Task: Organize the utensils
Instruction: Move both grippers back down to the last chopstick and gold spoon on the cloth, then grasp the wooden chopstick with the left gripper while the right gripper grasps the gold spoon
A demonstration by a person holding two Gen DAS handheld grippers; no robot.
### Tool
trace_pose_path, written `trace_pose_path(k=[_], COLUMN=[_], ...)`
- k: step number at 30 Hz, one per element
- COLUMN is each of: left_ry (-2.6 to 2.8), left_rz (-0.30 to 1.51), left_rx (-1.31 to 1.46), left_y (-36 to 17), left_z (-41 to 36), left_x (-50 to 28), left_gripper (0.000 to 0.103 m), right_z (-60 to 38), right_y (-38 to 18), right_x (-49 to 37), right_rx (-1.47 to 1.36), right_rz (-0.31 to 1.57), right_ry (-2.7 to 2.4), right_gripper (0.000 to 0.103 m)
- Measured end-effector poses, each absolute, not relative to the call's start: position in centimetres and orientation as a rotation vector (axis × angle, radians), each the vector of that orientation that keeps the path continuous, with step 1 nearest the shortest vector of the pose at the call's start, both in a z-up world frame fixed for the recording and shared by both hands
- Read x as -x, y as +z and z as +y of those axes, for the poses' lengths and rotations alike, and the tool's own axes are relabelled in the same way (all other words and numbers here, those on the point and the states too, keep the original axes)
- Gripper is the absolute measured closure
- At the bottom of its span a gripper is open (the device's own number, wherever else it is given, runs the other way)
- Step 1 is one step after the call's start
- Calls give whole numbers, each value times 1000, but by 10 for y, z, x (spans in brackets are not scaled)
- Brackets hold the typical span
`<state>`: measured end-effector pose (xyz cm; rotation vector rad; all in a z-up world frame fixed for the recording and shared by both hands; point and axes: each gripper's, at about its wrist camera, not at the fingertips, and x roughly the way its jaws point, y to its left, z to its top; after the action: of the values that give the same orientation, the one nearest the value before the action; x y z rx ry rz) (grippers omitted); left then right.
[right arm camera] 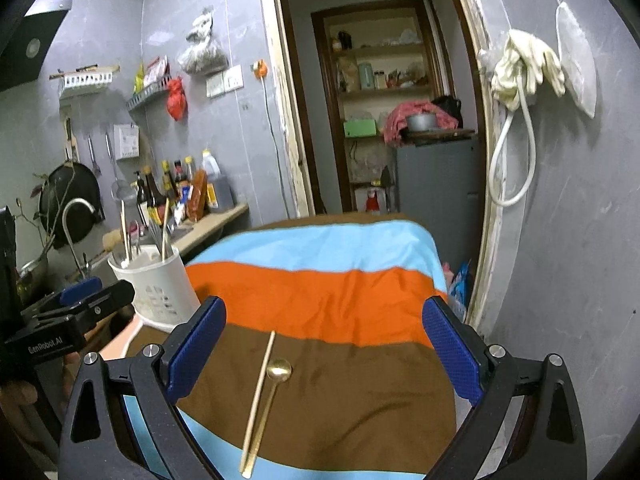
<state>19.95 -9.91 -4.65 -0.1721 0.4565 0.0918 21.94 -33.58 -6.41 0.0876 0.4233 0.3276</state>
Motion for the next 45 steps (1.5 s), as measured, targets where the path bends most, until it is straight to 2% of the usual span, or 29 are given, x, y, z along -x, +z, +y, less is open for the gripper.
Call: trace_pose_path(k=[13, 23, 37, 45], left_ry=[130, 149, 179, 114], left_rz=[664, 707, 721, 758], left_rx=[237, 263, 323, 333], left_y=[-102, -112, -118, -125], left_z=[-89, -85, -64, -72], left_x=[-235, -247, -248, -257], left_gripper=[0, 0, 0, 0], right_z=[-307, -273, -250, -274], right_y=[-140, -169, -177, -172], right_x=[-260, -275, -279, -276], right_rx=[53, 172, 293, 290], right_rz=[659, 780, 856, 863], right_ry=[375, 399, 372, 234], right_gripper=[7, 7, 7, 7])
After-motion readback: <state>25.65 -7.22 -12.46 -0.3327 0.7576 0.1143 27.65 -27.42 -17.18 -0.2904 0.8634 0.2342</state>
